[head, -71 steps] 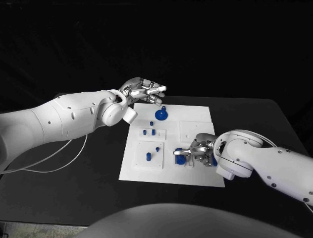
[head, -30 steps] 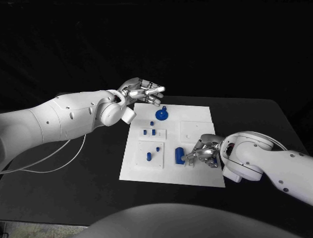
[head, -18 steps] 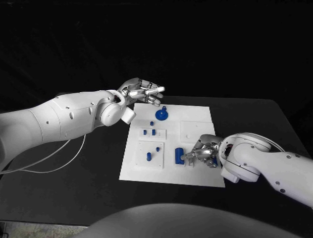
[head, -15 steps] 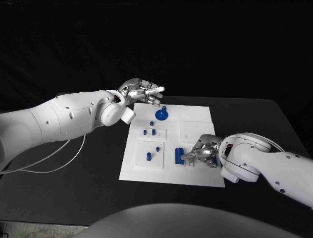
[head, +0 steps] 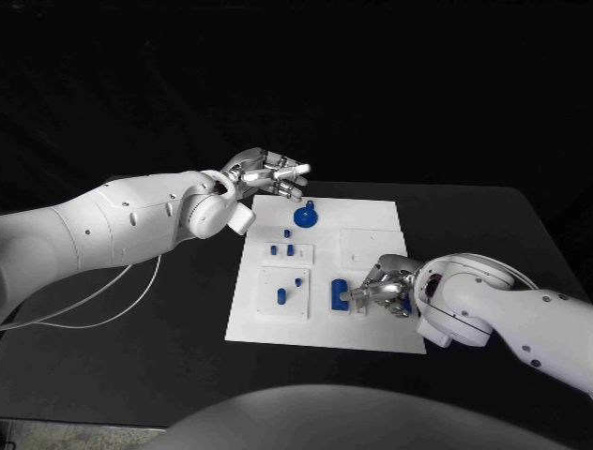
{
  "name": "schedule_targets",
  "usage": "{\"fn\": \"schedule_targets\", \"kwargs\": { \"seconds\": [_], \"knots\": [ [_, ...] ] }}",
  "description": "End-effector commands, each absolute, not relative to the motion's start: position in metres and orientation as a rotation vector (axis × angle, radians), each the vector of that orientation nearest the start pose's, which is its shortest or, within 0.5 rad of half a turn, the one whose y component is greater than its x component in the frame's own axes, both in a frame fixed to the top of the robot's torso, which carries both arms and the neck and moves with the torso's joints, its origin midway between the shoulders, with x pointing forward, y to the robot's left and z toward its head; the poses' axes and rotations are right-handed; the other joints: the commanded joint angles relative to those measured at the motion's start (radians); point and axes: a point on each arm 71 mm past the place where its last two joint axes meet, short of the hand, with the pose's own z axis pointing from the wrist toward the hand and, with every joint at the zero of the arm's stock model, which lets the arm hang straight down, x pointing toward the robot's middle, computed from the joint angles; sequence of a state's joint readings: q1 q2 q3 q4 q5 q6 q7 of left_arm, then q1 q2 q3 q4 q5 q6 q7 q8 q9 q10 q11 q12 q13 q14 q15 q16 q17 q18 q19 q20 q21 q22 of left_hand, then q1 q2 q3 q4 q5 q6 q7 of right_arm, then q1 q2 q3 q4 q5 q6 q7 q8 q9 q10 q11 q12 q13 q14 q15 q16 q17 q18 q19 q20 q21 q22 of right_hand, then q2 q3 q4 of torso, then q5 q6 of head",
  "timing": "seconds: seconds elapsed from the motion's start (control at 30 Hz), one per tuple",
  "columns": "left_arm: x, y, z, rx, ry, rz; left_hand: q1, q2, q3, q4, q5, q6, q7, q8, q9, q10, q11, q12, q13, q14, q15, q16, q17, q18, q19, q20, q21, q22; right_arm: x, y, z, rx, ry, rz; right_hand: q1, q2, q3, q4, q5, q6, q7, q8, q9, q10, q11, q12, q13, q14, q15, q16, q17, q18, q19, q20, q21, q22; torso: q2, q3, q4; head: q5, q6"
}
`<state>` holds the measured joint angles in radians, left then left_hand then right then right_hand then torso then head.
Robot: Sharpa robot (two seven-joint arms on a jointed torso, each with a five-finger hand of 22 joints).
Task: Assemble the parts on the task board
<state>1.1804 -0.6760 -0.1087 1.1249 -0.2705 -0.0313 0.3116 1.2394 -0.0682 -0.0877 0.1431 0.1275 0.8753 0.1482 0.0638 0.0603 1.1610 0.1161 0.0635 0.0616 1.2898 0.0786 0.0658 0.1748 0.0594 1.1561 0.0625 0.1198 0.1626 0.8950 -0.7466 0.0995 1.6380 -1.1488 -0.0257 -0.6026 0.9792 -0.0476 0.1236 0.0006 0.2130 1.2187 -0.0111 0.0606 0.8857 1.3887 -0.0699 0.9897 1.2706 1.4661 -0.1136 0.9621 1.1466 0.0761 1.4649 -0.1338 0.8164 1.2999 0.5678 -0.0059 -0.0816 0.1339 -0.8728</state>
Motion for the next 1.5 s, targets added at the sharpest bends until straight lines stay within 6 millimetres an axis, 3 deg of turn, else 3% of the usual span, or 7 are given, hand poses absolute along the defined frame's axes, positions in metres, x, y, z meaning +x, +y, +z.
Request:
{"fn": "schedule_targets", "kwargs": {
  "seconds": [0.03,0.23,0.47,0.77,0.87,0.97,1.5],
  "knots": [
    [0.534,0.226,-0.238,-0.866,1.729,-1.416,-0.001,0.01,0.0,-0.005,-0.005,0.001,0.005,-0.001,-0.001,-0.007,0.002,-0.003,0.001,-0.004,0.002,-0.001,0.001,0.003,-0.002,0.003,0.006,-0.001,0.403,-0.139,-0.291,0.292,2.343,0.664,0.005,-0.011,-0.001,0.015,-0.005,0.008,0.002,0.004,0.01,0.005,-0.003,0.006,0.001,0.002,-0.007,0.007,-0.001,-0.01,0.059,-0.008,0.007,0.0,0.0,0.0002,-0.0004,0.002,0.0],
    [0.534,0.227,-0.238,-0.867,1.729,-1.414,-0.001,0.01,0.0,-0.005,-0.005,0.001,0.005,-0.001,-0.001,-0.007,0.002,-0.003,0.001,-0.004,0.002,-0.001,0.001,0.003,-0.002,0.003,0.006,-0.001,0.397,-0.138,-0.293,0.219,2.397,0.709,0.007,-0.021,-0.003,0.024,-0.002,0.008,0.002,0.004,0.013,0.005,-0.003,0.007,0.002,0.001,-0.007,0.007,-0.002,-0.01,0.059,-0.008,0.009,0.0,-0.001,-0.0004,-0.0011,0.003,0.0],
    [0.534,0.226,-0.238,-0.866,1.729,-1.416,-0.001,0.01,0.0,-0.005,-0.005,0.001,0.005,-0.001,-0.001,-0.007,0.002,-0.003,0.001,-0.004,0.002,-0.001,0.001,0.003,-0.002,0.003,0.006,-0.001,0.396,-0.137,-0.296,0.145,2.422,0.668,0.086,-0.027,0.014,-0.036,0.075,0.008,-0.003,0.003,0.0,0.003,-0.006,0.003,0.001,0.001,-0.009,0.007,-0.002,-0.013,0.058,-0.009,0.01,0.002,0.0,-0.0005,-0.0004,0.001,0.0],
    [0.534,0.226,-0.238,-0.866,1.73,-1.417,-0.001,0.01,0.0,-0.005,-0.005,0.001,0.005,-0.001,-0.001,-0.007,0.002,-0.003,0.001,-0.004,0.002,-0.001,0.001,0.003,-0.002,0.003,0.006,-0.001,0.4,-0.137,-0.299,0.193,2.38,0.588,0.065,0.012,0.025,-0.074,0.095,0.019,-0.01,0.005,0.003,0.008,-0.01,0.004,0.002,0.002,-0.01,0.007,-0.003,-0.016,0.059,-0.011,0.01,0.003,0.0,-0.001,0.0006,0.002,0.0],
    [0.534,0.226,-0.238,-0.866,1.731,-1.418,-0.001,0.01,0.0,-0.005,-0.005,0.001,0.005,-0.001,-0.001,-0.007,0.002,-0.003,0.001,-0.004,0.002,-0.001,0.001,0.003,-0.002,0.003,0.006,-0.001,0.401,-0.138,-0.299,0.216,2.368,0.569,0.045,0.032,0.047,-0.07,0.067,0.018,-0.011,0.005,0.018,0.009,-0.011,0.005,0.003,0.003,-0.01,0.009,-0.003,-0.017,0.059,-0.012,0.014,0.004,0.0,-0.001,0.0007,0.002,0.0],
    [0.534,0.225,-0.238,-0.866,1.733,-1.419,-0.001,0.01,0.0,-0.005,-0.005,0.001,0.005,-0.001,-0.001,-0.007,0.002,-0.003,0.001,-0.004,0.002,-0.001,0.001,0.003,-0.002,0.003,0.006,-0.001,0.402,-0.137,-0.3,0.229,2.362,0.559,0.014,0.045,0.12,-0.075,-0.034,0.017,-0.011,0.005,0.035,0.011,-0.011,0.006,0.004,0.003,-0.011,0.01,-0.003,-0.018,0.059,-0.011,0.016,0.004,0.0,-0.001,0.001,0.003,0.0],
    [0.533,0.226,-0.239,-0.867,1.74,-1.418,-0.001,0.01,0.0,-0.005,-0.005,0.001,0.005,-0.001,-0.001,-0.007,0.002,-0.003,0.001,-0.004,0.002,-0.001,0.001,0.003,-0.002,0.003,0.006,-0.001,0.403,-0.138,-0.306,0.232,2.388,0.531,-0.025,0.041,0.193,-0.129,-0.026,0.015,-0.012,0.004,0.058,0.01,-0.011,0.004,0.002,0.001,-0.009,0.011,-0.01,-0.018,0.059,-0.01,0.017,0.0,0.0,-0.0004,-0.0003,0.003,0.0]
  ]
}}
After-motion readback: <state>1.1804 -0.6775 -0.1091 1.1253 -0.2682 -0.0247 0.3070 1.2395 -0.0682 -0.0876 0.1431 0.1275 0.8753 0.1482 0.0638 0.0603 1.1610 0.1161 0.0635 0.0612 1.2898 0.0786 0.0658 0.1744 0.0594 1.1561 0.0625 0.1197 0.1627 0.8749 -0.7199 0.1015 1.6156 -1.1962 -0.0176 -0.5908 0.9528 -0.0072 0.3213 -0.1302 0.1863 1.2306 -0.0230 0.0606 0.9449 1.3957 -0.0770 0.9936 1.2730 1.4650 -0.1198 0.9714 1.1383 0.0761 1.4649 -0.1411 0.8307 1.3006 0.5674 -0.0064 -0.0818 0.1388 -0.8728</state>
